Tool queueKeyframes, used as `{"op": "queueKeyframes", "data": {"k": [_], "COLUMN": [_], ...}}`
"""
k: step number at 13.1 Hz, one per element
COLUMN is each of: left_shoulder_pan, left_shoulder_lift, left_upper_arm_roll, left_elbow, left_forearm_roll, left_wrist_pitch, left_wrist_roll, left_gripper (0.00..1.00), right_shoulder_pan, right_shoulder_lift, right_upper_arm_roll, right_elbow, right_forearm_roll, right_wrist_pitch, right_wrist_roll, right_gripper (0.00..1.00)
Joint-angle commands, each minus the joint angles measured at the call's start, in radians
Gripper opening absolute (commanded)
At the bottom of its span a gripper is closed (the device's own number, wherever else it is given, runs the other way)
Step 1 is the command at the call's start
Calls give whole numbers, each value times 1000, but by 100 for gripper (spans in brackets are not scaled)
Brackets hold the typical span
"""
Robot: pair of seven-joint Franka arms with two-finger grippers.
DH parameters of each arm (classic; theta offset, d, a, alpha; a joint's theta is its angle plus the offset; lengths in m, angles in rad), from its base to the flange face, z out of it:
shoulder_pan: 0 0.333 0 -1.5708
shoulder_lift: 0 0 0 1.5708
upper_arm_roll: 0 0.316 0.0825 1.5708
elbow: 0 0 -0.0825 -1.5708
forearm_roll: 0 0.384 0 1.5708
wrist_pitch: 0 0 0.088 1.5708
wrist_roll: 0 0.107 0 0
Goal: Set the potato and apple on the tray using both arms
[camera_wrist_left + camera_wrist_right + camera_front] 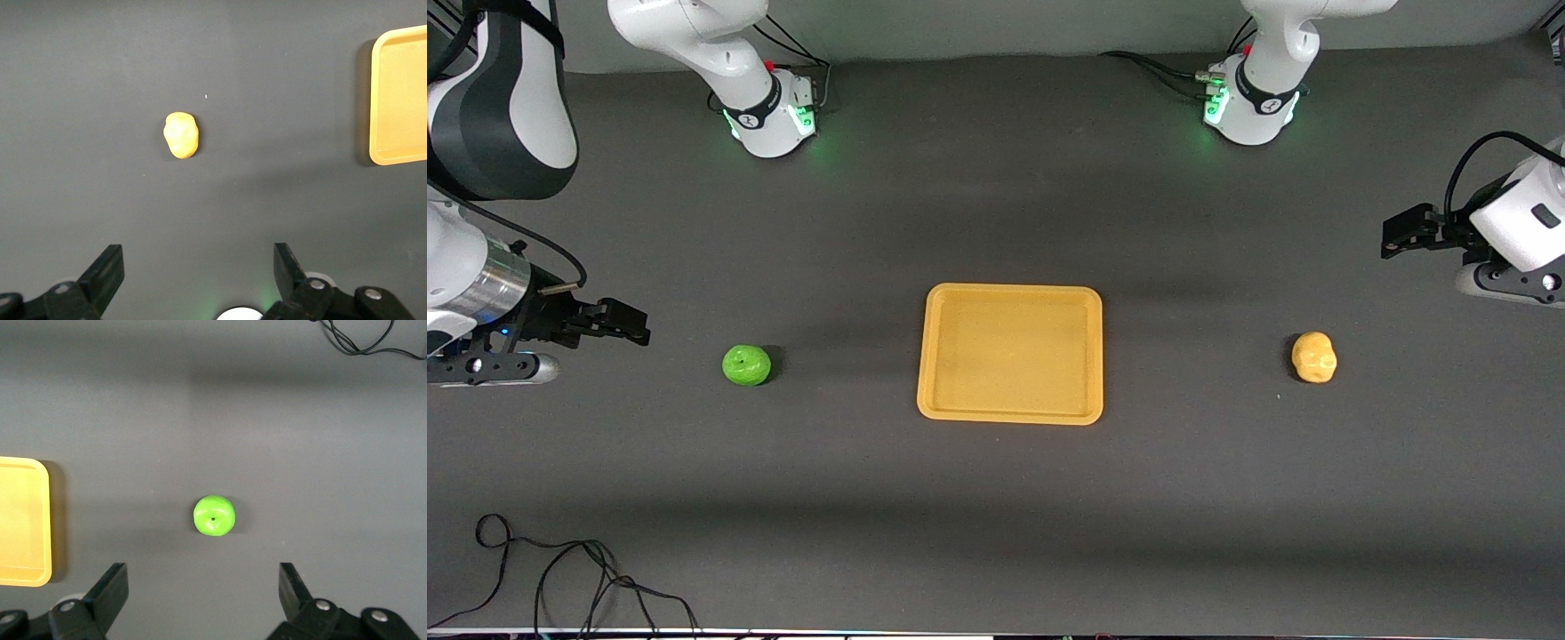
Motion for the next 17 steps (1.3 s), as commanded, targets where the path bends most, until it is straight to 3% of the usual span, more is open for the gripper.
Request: {"op": "queueKeyframes", "data": {"k": [1, 10, 17], "left_shoulder_pan": [-15, -7, 45], "left_shoulder_lift": [-28, -34, -124], "left_upper_arm_roll": [10, 10, 18], "left_elbow": [-28, -39, -159], "left_forearm_roll": [6, 12, 21], "left_wrist_pitch": [13, 10, 57], "left_wrist_roll": [-11, -3, 52], "left_gripper": [100, 100, 100], "right_shoulder_pan": [3, 3, 5], "right_shoulder_lift": [-15, -15, -14], "right_upper_arm_roll": [-1, 1, -1], "right_elbow": [-15, -19, -23], "right_forearm_roll": [-17, -17, -17], "right_wrist_pitch": [13, 13, 13], "right_wrist_roll": [18, 13, 13], "right_gripper": [100, 100, 100]}}
